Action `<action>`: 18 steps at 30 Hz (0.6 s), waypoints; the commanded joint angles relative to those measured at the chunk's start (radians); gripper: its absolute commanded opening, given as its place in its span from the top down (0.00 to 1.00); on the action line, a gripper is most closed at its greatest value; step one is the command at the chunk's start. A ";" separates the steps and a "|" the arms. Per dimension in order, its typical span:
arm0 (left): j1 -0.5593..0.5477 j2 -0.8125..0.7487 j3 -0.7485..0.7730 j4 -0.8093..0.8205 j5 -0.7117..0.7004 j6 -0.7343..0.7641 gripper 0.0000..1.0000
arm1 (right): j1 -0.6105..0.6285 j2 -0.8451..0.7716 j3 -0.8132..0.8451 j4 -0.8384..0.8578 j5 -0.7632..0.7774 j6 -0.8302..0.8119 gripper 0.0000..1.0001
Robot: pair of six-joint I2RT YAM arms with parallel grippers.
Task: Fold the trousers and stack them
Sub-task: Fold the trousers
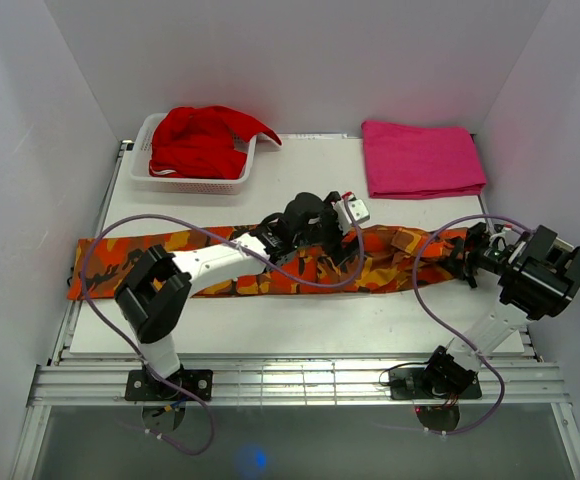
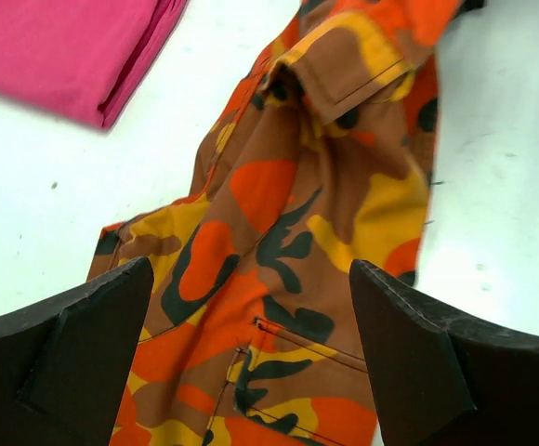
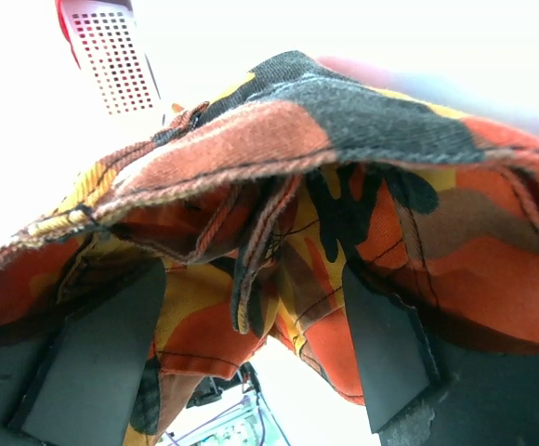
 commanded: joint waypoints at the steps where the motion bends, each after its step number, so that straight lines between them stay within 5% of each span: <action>1: -0.021 -0.101 -0.012 -0.126 0.120 0.033 0.02 | -0.025 0.034 -0.053 -0.097 0.093 -0.063 0.16; 10: -0.061 0.141 0.248 -0.007 0.177 0.191 0.04 | -0.028 -0.026 -0.151 0.041 0.070 0.031 0.24; 18: -0.123 0.285 0.312 0.187 0.287 0.381 0.02 | -0.026 -0.017 -0.183 0.058 0.053 0.045 0.24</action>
